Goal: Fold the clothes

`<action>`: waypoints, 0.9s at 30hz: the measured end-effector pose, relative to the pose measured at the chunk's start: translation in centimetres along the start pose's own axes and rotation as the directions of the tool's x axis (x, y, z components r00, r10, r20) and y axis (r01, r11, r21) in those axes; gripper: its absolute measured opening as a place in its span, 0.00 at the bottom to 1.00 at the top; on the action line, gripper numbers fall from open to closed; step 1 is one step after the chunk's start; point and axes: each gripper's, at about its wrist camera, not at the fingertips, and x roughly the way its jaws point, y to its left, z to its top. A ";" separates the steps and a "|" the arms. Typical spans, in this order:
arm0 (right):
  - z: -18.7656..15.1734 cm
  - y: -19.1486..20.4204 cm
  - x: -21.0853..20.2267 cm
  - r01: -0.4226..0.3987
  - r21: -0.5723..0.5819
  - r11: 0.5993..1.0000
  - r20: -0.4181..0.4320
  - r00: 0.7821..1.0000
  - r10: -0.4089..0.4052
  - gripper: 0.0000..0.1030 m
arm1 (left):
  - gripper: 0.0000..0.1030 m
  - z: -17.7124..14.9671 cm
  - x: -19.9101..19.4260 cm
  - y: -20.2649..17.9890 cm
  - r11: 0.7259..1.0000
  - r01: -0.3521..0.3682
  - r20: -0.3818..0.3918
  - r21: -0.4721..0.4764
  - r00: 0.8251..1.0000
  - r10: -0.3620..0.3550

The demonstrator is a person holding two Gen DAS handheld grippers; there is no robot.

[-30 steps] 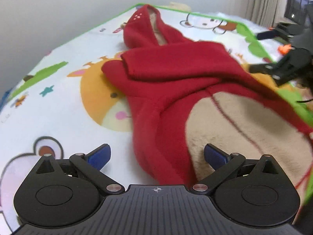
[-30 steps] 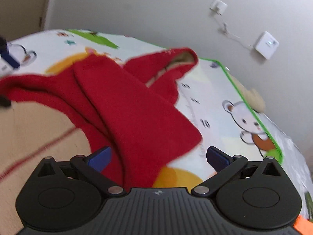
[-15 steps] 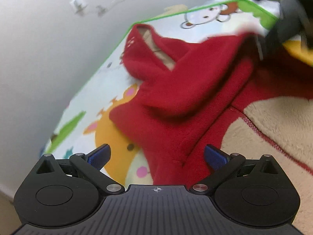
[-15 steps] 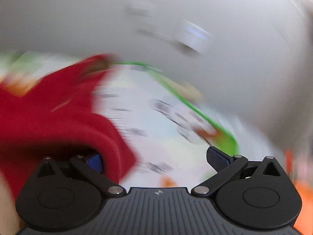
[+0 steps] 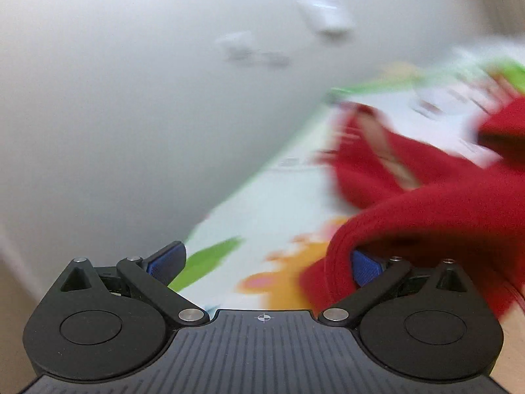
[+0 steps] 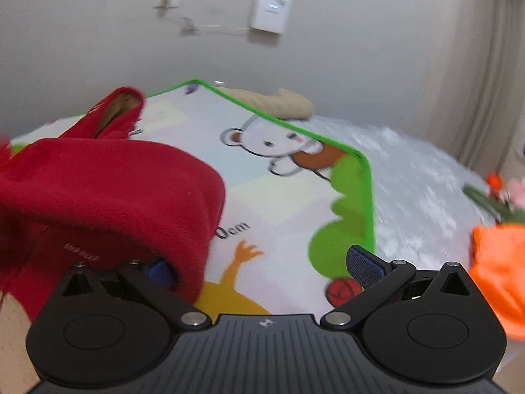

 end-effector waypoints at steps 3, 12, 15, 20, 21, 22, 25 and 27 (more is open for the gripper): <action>0.1 3.3 0.6 -0.015 -0.159 0.987 0.027 0.999 0.019 1.00 | 1.00 -2.5 -1.2 6.3 0.979 -0.065 -0.073 -0.194 0.996 0.051; 4.8 2.9 2.0 -0.006 0.124 0.992 0.093 0.996 -0.006 1.00 | 1.00 -10.6 -1.8 14.2 0.857 -0.165 -0.268 -0.488 0.963 0.033; 5.2 -2.7 2.1 0.082 0.346 0.935 0.030 0.995 -0.099 1.00 | 1.00 -10.9 -2.7 15.7 0.847 -0.184 -0.256 -0.498 0.965 0.059; 2.7 -4.7 -0.9 -0.067 0.169 0.983 -0.046 0.996 0.076 1.00 | 1.00 -10.6 -6.3 14.3 0.899 0.091 -0.161 -0.429 0.971 -0.175; 2.0 -4.3 -2.2 -0.139 0.103 0.985 -0.067 0.987 0.146 1.00 | 1.00 -10.5 -7.0 13.3 0.901 0.161 -0.152 -0.403 0.959 -0.239; 1.2 -3.8 -3.6 -0.210 0.039 0.977 -0.092 0.973 0.213 1.00 | 1.00 -10.3 -7.9 12.4 0.899 0.228 -0.149 -0.375 0.942 -0.301; -1.3 -2.2 -8.3 -0.385 -0.109 0.916 -0.168 0.916 0.365 1.00 | 1.00 -10.1 -10.9 9.9 0.882 0.364 -0.155 -0.299 0.894 -0.421; -3.2 -1.1 -11.2 -0.479 -0.160 0.863 -0.226 0.869 0.440 1.00 | 1.00 -10.3 -13.1 8.3 0.863 0.441 -0.167 -0.246 0.858 -0.486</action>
